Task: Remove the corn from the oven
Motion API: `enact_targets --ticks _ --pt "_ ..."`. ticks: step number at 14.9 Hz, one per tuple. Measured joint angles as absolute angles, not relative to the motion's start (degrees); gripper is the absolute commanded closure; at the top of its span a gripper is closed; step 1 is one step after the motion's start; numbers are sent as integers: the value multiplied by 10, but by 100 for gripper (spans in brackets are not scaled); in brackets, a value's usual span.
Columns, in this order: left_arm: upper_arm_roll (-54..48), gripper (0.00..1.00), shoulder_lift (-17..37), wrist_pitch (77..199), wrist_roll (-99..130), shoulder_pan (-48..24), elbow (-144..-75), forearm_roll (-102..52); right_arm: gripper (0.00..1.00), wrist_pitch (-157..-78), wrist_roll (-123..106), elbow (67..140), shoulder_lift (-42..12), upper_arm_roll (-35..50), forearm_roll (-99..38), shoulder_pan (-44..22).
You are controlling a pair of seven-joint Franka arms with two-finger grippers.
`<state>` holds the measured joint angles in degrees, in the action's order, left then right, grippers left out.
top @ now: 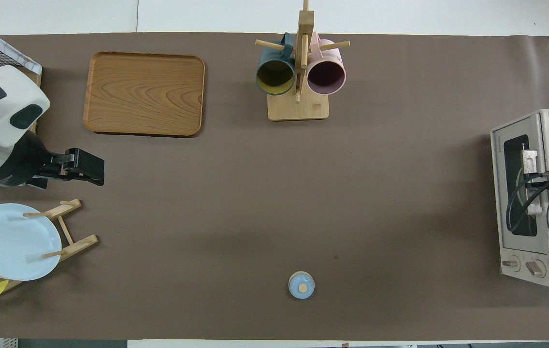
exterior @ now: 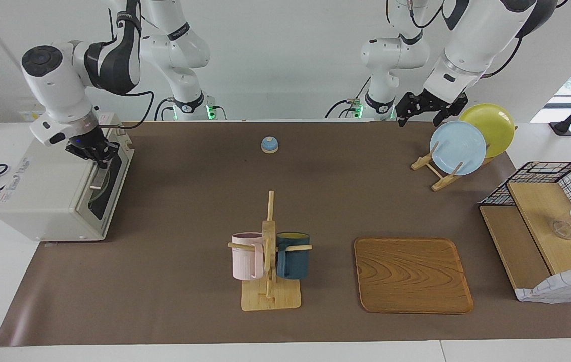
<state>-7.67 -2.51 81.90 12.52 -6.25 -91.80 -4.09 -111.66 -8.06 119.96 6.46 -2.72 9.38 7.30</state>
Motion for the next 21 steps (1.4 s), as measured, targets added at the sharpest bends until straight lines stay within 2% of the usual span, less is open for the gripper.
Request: enact_targets --ticks 5,9,15,21 --pt "-77 0 -25 819 125 -62 -918 -41 100 -1122 -48 1207 57 -25 90 35" --pt "-77 0 -25 819 125 -62 -918 -41 100 -1156 -14 1218 29 -18 66 4" --pt "-77 0 -25 819 125 -62 -918 -41 100 -1266 -7 1257 -17 -8 31 -10" --pt "-77 0 -25 819 125 -62 -918 -41 100 -1326 -3 1274 -61 -4 17 -15"
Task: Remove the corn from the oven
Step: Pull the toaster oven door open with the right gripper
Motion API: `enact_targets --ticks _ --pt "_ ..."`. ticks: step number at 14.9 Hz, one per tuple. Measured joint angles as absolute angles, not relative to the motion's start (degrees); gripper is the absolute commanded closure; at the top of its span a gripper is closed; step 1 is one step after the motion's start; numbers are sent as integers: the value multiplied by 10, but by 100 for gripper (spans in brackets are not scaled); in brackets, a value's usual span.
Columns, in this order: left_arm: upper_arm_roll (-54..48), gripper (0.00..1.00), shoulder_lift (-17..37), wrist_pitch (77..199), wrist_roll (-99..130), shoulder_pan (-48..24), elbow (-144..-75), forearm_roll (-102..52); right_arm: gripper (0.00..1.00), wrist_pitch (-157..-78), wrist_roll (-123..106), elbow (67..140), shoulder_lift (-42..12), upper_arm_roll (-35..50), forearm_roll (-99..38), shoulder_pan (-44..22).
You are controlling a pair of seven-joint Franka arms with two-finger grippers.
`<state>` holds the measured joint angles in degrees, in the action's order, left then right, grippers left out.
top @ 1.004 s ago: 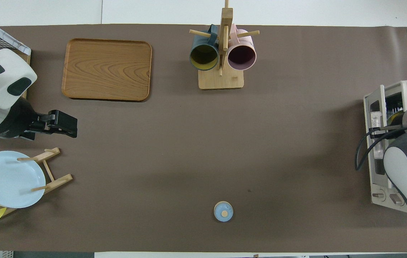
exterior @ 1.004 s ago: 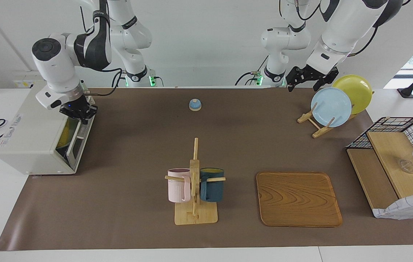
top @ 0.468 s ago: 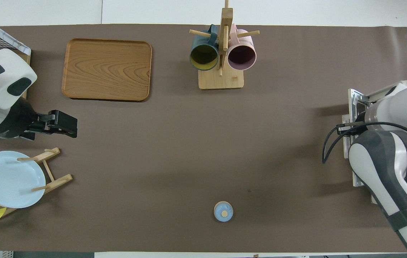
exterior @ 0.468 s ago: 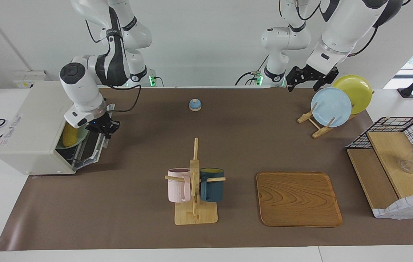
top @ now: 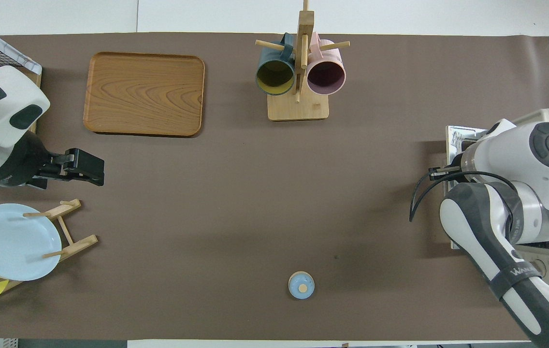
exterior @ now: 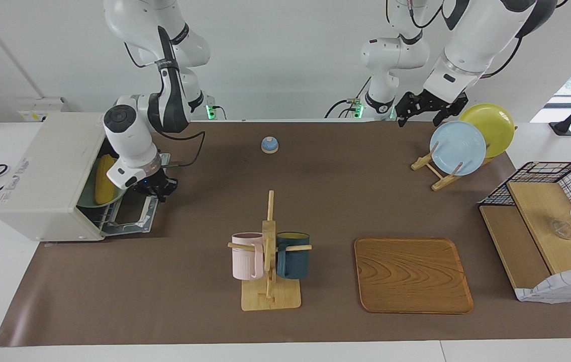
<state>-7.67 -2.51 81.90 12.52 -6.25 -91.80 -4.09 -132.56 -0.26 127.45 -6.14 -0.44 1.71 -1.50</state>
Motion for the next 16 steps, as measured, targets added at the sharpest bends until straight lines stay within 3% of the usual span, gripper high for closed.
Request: enact_targets --ticks 4,10,11,12,16 --pt "-77 0 -25 819 125 -62 -918 -41 100 -1351 -2 1275 -95 -6 2 -14" --pt "-77 0 -25 819 125 -62 -918 -41 100 -1362 22 1254 -96 -12 4 -38" --pt "-77 0 -25 819 125 -62 -918 -41 77 -1356 27 1245 -96 -12 4 -46" --pt "-77 0 -25 819 125 -62 -918 -41 64 -1340 31 1235 -95 -12 4 -52" --pt "-77 0 -25 819 125 -62 -918 -41 63 -1211 66 1193 -73 -21 13 -53"
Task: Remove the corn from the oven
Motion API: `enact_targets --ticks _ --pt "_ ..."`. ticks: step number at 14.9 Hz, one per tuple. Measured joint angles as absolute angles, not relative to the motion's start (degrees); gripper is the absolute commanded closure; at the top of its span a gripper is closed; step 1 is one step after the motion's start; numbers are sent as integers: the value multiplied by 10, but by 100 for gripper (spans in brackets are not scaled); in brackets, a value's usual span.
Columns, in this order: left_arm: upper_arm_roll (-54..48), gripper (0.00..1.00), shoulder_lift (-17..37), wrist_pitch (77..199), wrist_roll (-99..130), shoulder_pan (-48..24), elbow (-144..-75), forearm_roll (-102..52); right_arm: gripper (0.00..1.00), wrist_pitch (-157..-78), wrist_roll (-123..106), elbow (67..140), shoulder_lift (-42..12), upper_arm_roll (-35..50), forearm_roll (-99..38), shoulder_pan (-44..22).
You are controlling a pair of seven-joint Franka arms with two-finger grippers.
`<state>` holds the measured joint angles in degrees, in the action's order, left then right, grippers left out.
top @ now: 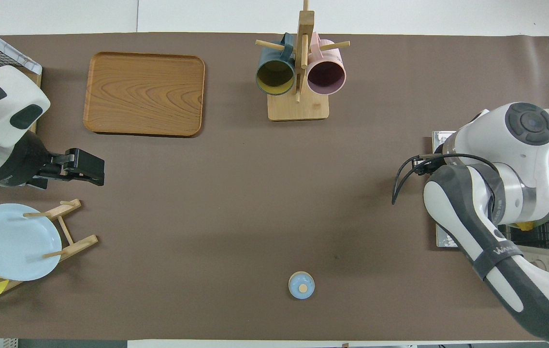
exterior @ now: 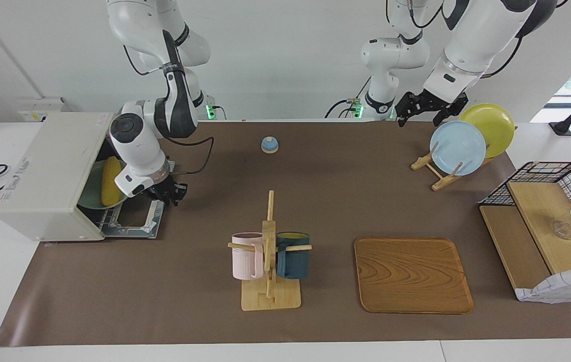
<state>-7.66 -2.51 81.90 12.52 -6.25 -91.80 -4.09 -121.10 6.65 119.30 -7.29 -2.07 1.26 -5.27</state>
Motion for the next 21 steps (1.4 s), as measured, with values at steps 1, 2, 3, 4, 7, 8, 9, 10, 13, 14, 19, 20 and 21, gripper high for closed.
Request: enact_targets --ticks 1,2,3,4,7,8,9,10,13,14,19,20,21 --pt "-77 0 -25 819 125 -62 -918 -41 63 -1172 85 1181 -64 -23 29 -52" --pt "-77 0 -25 819 125 -62 -918 -41 63 -1135 106 1170 -55 -24 59 -51" --pt "-77 0 -25 819 125 -62 -918 -41 64 -1108 124 1162 -48 -23 90 -51" --pt "-77 0 -25 819 125 -62 -918 -41 67 -1092 137 1160 -43 -23 110 -51" --pt "-77 0 -25 819 125 -62 -918 -41 67 -1089 148 1169 -40 -25 133 -38" --pt "-76 0 -25 819 125 -62 -918 -41 67 -1095 145 1176 -40 -25 135 -24" --pt "-76 0 -25 819 125 -62 -918 -41 67 -1106 133 1184 -40 -26 136 -9" --pt "-76 0 -25 819 126 -62 -918 -41 67 -1117 118 1192 -40 -26 136 5" --pt "-75 0 -25 819 126 -62 -918 -41 67 -1129 107 1201 -40 -24 136 16" --pt "-75 0 -25 819 126 -62 -918 -41 68 -1129 107 1202 -40 -24 136 16" --pt "-75 0 -25 819 126 -62 -918 -41 70 -1144 107 1209 -39 -24 136 16" --pt "-75 0 -25 819 126 -62 -918 -41 70 -1151 107 1211 -39 -24 136 16" --pt "-75 0 -25 819 126 -62 -918 -41 70 -1153 107 1213 -38 -24 136 16"
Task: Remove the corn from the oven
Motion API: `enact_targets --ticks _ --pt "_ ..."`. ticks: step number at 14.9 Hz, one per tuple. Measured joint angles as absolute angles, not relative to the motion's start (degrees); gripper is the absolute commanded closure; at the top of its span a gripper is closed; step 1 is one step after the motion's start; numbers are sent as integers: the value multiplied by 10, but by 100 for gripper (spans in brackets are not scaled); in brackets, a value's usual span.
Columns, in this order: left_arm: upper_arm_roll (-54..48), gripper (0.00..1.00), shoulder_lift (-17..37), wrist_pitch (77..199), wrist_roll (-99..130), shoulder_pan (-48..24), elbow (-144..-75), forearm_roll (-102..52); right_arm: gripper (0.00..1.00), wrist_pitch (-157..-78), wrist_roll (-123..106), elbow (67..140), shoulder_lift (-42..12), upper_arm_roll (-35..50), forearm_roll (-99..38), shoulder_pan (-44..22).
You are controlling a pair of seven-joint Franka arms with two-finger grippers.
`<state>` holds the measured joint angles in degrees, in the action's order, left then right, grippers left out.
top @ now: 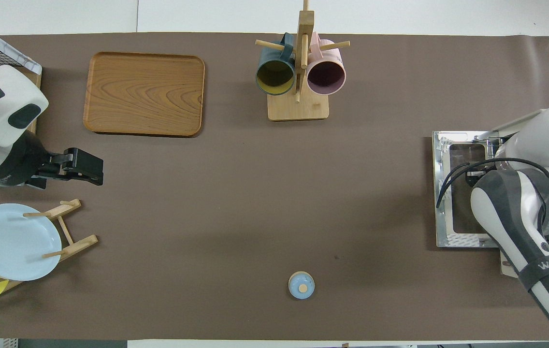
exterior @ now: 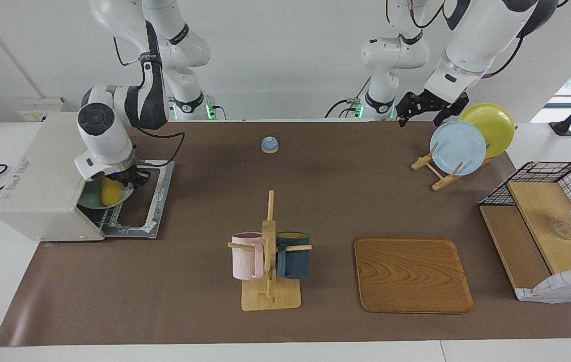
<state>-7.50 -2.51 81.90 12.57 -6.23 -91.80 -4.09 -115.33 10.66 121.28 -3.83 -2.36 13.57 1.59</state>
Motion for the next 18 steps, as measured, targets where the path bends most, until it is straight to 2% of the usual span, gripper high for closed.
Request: enact_targets --ticks 3,11,12,13,14,18 --pt "-75 0 -25 819 126 -62 -918 -41 71 -1154 107 1214 -37 -23 136 16" --pt "-75 0 -25 819 126 -62 -918 -41 83 -1171 107 1226 -36 -23 136 15" --pt "-75 0 -25 819 126 -62 -918 -41 88 -1174 107 1229 -36 -23 136 15" --pt "-75 0 -25 819 126 -62 -918 -41 97 -1178 107 1232 -36 -23 136 14" --pt "-75 0 -25 819 126 -62 -918 -41 100 -1180 107 1234 -35 -23 136 14" --pt "-75 0 -25 819 126 -62 -918 -41 100 -1181 107 1235 -26 -22 136 5"
